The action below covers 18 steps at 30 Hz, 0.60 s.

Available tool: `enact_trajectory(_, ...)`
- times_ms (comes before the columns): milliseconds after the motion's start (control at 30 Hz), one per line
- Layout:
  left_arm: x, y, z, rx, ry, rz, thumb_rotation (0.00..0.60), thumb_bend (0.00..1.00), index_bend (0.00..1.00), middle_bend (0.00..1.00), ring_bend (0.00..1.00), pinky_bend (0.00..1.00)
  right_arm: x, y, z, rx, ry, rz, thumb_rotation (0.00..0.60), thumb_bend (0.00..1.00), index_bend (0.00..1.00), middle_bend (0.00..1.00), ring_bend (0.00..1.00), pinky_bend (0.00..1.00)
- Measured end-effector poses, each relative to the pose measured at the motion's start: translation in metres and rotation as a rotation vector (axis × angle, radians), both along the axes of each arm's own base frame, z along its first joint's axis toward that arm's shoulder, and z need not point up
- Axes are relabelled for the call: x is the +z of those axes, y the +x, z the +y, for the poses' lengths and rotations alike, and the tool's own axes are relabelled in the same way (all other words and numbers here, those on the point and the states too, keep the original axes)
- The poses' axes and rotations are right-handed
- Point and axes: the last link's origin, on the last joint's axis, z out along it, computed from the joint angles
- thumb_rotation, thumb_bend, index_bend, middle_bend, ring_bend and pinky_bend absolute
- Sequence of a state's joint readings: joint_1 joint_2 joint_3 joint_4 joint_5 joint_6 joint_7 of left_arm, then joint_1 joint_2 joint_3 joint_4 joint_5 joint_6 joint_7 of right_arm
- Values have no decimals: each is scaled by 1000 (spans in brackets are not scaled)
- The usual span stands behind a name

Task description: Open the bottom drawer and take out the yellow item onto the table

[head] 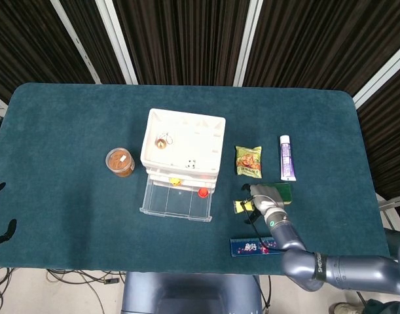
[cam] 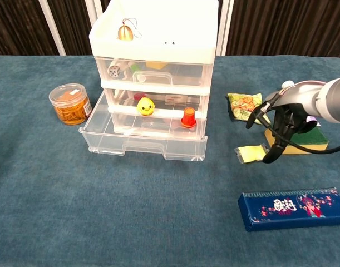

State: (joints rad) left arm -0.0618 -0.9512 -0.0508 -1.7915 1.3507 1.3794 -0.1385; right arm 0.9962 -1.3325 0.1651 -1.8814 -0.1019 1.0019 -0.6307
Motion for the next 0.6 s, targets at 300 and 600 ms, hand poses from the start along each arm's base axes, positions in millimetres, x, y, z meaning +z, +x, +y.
enact_trajectory(300, 1, 1, 0, -5, 7, 7, 600, 417, 46, 0, 0, 0, 51, -7, 4, 51, -202, -14, 600, 89, 199, 595, 749, 669)
enact_trajectory(600, -1, 4, 0, -17, 10, 19, 600, 417, 42, 0, 0, 0, 103, -48, 45, 195, -447, 61, 600, 43, 147, 180, 351, 352)
